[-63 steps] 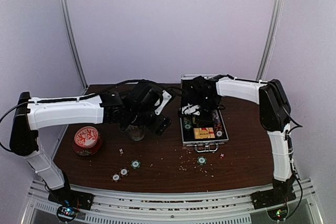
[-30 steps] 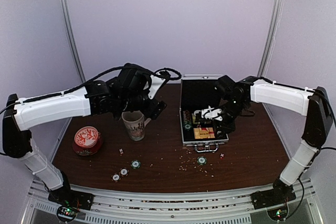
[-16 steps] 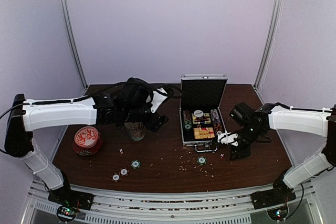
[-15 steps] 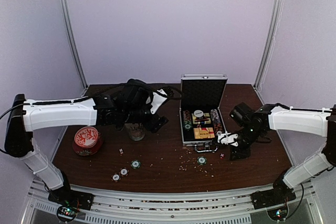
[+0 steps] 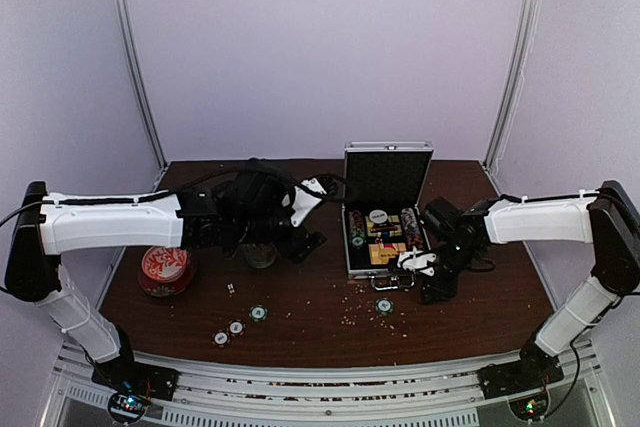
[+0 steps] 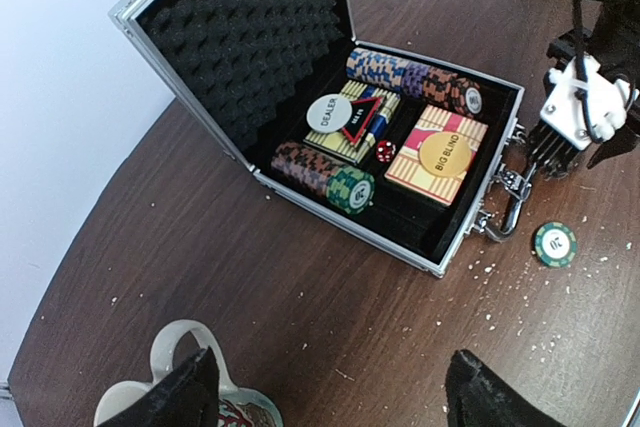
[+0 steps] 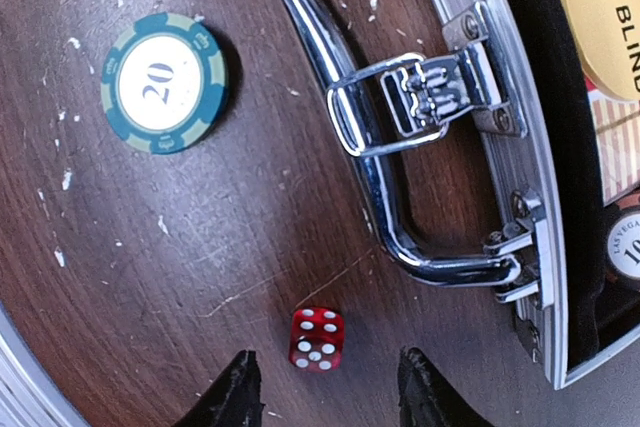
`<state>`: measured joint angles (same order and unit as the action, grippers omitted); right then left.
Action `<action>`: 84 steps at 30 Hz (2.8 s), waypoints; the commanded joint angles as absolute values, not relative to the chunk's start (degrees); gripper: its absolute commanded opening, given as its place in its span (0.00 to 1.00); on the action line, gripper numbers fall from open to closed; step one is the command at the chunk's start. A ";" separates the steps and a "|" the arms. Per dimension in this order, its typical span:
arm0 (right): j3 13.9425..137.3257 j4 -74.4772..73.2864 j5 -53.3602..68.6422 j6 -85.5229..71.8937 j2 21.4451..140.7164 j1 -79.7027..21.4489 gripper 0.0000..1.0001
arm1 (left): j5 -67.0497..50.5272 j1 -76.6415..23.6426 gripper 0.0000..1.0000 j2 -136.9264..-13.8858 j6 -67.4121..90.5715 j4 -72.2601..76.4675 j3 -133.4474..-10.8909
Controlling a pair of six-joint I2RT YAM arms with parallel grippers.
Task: Pack up texas hold em set
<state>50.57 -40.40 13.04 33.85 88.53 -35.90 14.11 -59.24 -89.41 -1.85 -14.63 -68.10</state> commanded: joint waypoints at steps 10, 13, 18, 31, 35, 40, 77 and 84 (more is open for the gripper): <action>54.08 -40.52 12.25 31.82 94.13 -36.91 0.29 | 15.67 -61.04 0.79 -88.49 -3.60 -13.01 -67.85; 54.28 -41.03 12.39 31.98 94.48 -36.96 0.27 | 15.69 -61.08 0.80 -88.59 -3.62 -13.01 -67.85; 54.48 -41.66 12.54 32.04 94.15 -36.91 0.20 | 15.89 -61.17 0.79 -88.99 -3.60 -13.22 -67.98; 70.36 -50.92 13.18 34.66 94.49 -36.50 0.11 | 16.61 -61.34 0.80 -89.00 -3.60 -13.27 -68.03; 76.03 -49.39 11.17 33.02 98.75 -35.98 0.10 | 16.84 -61.35 0.79 -88.83 -3.58 -13.20 -67.88; 81.38 -46.98 7.68 31.24 105.09 -35.71 0.10 | 16.41 -61.64 0.79 -89.18 -3.52 -13.27 -67.94; 88.17 -40.42 4.83 26.78 116.55 -32.87 0.22 | 17.01 -62.40 0.79 -89.72 -4.11 -13.45 -67.87; 88.50 -41.84 6.35 26.16 114.18 -32.88 0.28 | 17.37 -62.40 0.79 -89.63 -4.08 -13.49 -67.98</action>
